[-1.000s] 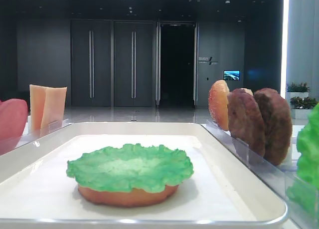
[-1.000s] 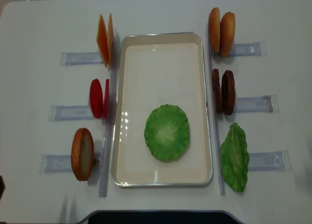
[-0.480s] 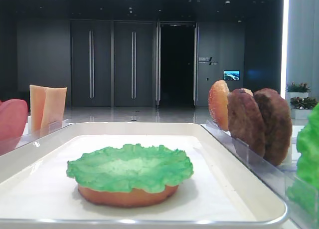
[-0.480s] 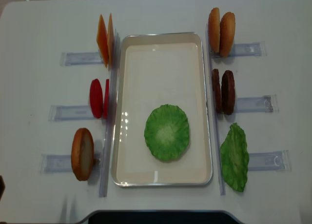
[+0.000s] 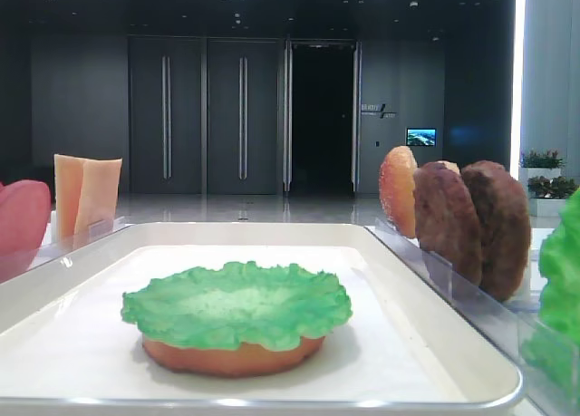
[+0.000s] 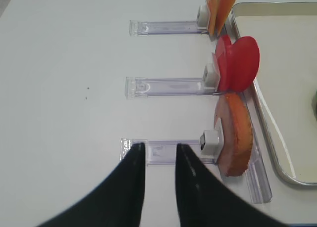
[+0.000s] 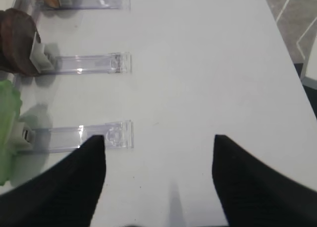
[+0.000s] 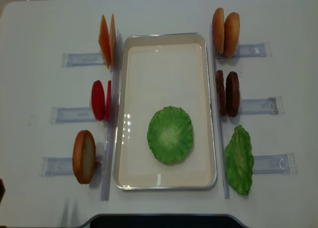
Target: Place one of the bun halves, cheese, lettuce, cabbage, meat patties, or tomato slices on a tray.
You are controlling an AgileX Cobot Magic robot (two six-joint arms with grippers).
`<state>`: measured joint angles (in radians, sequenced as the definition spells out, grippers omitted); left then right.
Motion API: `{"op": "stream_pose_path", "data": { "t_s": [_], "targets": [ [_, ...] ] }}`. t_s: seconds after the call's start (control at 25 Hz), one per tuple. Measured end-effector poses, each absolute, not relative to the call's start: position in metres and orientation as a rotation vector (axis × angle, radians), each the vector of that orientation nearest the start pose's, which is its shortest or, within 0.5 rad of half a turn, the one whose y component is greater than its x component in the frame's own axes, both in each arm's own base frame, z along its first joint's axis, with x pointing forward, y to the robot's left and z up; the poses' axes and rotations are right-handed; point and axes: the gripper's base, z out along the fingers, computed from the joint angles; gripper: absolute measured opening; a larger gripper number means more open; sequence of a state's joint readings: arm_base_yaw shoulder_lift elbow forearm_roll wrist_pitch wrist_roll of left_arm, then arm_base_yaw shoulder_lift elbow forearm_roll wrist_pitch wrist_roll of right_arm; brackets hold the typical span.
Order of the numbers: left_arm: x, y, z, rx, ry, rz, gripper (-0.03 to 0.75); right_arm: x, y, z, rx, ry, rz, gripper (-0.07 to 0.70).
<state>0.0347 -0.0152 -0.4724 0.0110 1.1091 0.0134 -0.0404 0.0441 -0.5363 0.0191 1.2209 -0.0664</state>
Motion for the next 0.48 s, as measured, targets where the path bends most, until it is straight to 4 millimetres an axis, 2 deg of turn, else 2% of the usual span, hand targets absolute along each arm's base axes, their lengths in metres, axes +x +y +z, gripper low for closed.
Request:
{"op": "stream_pose_path", "data": {
  "t_s": [0.12,0.48],
  "targets": [
    [-0.0062,0.0007,0.2657,-0.023,2.105,0.042,0.159,-0.0166,0.0023,0.2745,-0.031,2.168,-0.038,0.472],
    [-0.0062,0.0007,0.2657,-0.023,2.105,0.042,0.159,-0.0164,0.0024,0.2739,-0.031,2.156,-0.037,0.472]
  ]
}}
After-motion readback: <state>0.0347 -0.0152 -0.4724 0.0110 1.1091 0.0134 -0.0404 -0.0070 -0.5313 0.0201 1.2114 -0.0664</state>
